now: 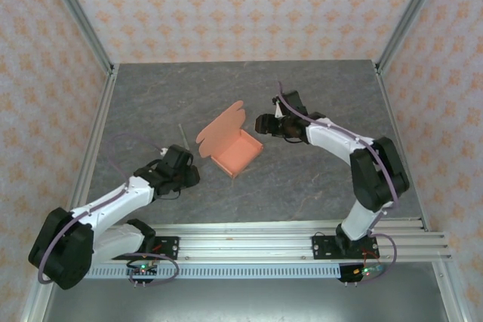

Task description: Fold the paper box

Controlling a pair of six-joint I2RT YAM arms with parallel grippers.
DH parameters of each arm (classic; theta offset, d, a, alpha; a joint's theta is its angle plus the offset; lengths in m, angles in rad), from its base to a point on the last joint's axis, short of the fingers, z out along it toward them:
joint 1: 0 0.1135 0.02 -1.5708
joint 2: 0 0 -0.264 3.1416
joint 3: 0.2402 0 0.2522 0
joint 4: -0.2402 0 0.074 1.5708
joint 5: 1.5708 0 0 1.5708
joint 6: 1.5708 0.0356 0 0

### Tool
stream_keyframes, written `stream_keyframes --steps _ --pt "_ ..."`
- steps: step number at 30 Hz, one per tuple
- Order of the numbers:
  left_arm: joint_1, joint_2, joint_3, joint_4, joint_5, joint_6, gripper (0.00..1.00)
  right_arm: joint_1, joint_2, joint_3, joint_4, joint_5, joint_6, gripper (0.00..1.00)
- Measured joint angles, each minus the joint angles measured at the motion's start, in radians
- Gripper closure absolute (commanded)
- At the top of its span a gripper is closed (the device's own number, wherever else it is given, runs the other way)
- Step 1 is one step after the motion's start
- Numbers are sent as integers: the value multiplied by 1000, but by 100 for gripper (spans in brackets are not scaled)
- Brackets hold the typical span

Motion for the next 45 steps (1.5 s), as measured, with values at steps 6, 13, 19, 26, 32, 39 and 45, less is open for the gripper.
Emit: stream_keyframes --steps 6,13,19,26,32,39,45 --pt "-63 132 0 123 31 -32 74 -55 80 53 -66 -172 -82 51" --pt "-68 173 2 153 34 -38 76 -71 196 186 -153 -337 -206 66" --pt "-68 190 15 153 33 -37 77 -97 290 272 -238 -453 -294 70" --pt "-68 206 28 167 33 -31 77 -101 348 323 -321 -511 -367 72" --pt "-68 222 38 175 33 -23 77 -101 356 325 -352 -534 -389 76" --pt "-68 232 43 179 33 -12 78 -101 360 326 -357 -537 -394 80" --pt "-68 232 46 179 33 -11 78 -101 367 331 -357 -539 -397 84"
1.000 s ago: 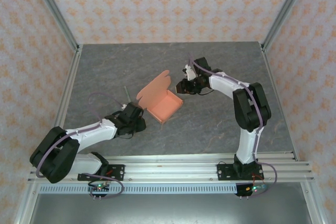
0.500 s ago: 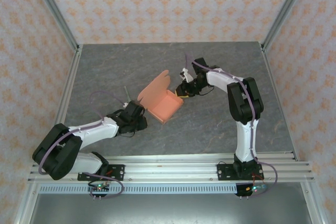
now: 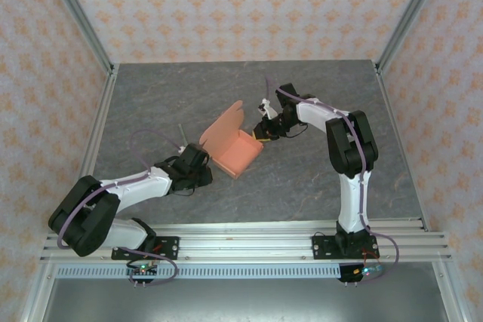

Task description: Fold the paper box

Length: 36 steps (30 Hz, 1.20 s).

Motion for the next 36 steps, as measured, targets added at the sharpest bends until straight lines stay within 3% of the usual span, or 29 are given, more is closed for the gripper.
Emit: stream_keyframes --steps 13,21,36 --pt "0 19 6 11 -3 0 80 11 -5 -5 2 29 0 87" --pt "0 59 35 11 -10 0 81 61 -71 -42 6 177 0 89" --pt "0 80 50 26 -11 4 83 126 -134 -97 59 345 29 91"
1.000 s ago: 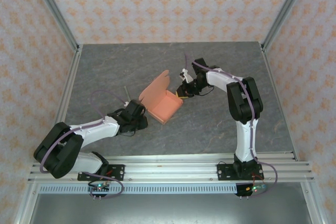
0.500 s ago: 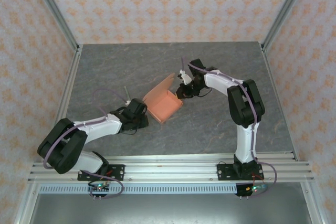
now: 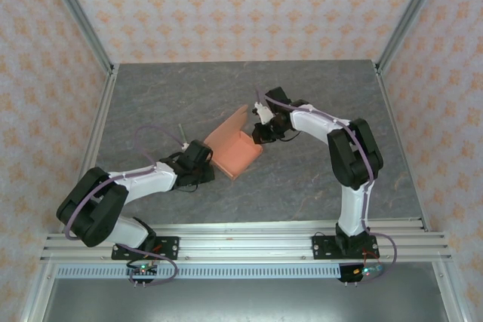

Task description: Fold the paper box

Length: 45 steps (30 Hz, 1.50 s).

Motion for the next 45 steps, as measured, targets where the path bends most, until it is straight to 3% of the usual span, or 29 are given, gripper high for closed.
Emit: stream_keyframes --steps 11,26,36,45 --pt "0 1 3 8 -6 14 83 72 -61 -45 21 219 32 87" --pt "0 5 30 8 -23 56 83 62 -71 -37 -22 227 59 63" --pt "0 31 47 8 -23 73 83 58 2 10 -34 179 31 75" --pt "0 35 53 8 -23 75 83 63 7 10 -43 228 27 85"
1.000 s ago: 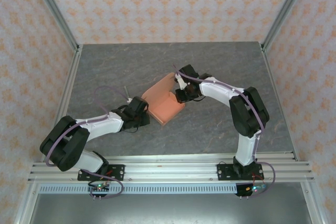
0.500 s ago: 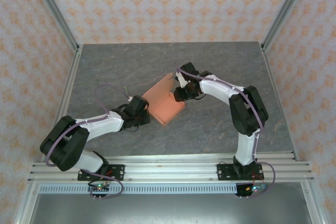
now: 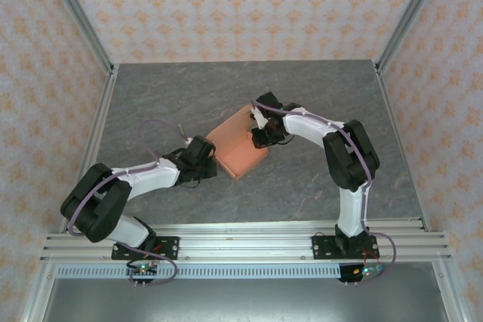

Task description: Fold the paper box

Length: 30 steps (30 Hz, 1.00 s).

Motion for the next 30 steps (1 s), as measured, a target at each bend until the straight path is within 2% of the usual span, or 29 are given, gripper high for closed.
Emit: stream_keyframes --steps 6,19,23,27,30 --pt "0 0 5 0 -2 0 83 24 -15 -21 13 88 13 87" --pt "0 0 5 0 -4 4 81 56 -90 -124 3 416 115 87" --pt "1 -1 5 -1 -12 12 81 48 -98 -140 3 446 155 86" --pt "20 -20 5 -19 -22 25 81 36 -104 -147 5 453 193 79" --pt "69 -69 5 -35 -27 27 79 33 -128 -164 5 451 225 65"
